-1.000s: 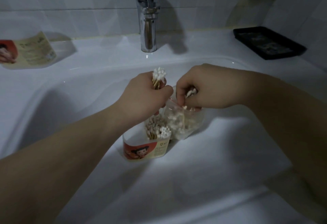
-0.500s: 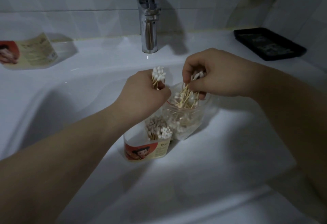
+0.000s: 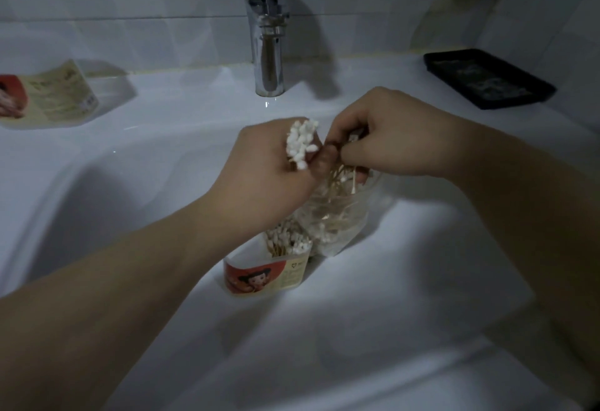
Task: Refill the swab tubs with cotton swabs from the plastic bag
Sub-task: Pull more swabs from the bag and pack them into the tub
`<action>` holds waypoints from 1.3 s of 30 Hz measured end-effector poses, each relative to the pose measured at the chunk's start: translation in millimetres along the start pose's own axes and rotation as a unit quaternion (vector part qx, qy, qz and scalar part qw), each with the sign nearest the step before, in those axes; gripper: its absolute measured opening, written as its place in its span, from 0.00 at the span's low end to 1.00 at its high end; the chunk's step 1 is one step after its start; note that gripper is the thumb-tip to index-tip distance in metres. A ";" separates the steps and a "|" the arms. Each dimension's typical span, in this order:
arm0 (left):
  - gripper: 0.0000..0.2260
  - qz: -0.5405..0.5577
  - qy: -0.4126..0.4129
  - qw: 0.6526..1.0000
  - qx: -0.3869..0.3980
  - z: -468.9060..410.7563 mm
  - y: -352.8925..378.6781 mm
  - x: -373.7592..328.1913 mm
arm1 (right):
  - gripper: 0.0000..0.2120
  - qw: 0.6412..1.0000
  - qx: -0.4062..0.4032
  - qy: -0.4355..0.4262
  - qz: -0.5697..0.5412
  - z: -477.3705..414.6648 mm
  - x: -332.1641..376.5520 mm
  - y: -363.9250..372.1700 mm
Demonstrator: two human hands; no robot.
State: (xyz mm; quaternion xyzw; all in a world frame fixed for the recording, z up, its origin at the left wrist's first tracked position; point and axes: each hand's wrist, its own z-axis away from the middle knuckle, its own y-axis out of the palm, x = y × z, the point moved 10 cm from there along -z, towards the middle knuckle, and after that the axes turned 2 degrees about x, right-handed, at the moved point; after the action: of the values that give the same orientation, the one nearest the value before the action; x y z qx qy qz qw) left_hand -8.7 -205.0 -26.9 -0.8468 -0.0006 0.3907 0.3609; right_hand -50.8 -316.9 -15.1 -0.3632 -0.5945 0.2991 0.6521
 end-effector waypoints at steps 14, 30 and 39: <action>0.10 -0.090 -0.067 0.988 0.104 -0.6 19.2 23.7 | 0.12 0.997 -0.059 -0.002 -0.052 -3.3 -3.2 -11.4; 0.10 0.145 -0.137 0.975 0.101 4.4 22.2 27.5 | 0.12 0.977 -0.092 -0.015 -0.191 -9.5 -7.5 -14.6; 0.16 0.158 -0.124 0.973 0.114 3.8 25.0 29.2 | 0.14 0.971 -0.120 0.001 -0.209 -9.9 -15.1 -23.8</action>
State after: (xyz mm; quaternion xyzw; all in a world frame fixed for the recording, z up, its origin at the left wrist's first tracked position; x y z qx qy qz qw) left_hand 2.0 -212.8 -63.1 -0.7345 0.1328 0.5423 0.3856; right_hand -43.7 -343.8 -4.1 -0.3069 -0.6882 0.0823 0.6523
